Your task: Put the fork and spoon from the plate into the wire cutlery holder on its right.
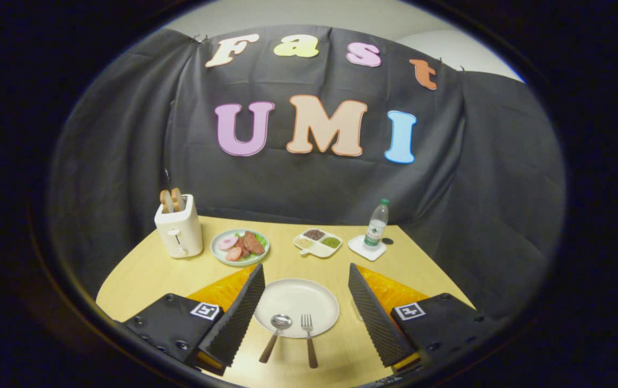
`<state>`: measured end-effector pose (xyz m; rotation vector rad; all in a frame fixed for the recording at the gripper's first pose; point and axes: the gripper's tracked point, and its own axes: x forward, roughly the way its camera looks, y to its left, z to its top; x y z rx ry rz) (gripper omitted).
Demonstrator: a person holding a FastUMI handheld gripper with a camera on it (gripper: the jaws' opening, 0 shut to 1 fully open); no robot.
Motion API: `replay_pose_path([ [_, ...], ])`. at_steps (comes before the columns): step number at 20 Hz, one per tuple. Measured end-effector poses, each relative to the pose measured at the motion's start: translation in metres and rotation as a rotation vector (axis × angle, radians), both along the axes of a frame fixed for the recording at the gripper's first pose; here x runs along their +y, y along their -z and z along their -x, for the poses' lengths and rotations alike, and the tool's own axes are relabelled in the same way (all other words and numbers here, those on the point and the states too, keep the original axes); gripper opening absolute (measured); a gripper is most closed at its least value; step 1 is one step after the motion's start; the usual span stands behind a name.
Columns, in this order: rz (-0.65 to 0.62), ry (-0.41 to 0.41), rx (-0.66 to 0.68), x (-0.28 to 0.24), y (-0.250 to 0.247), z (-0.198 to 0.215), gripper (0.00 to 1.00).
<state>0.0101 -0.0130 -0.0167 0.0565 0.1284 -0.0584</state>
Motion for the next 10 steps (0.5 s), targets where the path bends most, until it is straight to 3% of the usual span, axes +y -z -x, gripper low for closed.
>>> replay_pose_path([
  [6, 0.035, 0.066, 0.198, -0.010, 0.022, -0.012, 1.00],
  [10, 0.079, 0.078, 0.420, -0.011, 0.065, -0.018, 1.00],
])
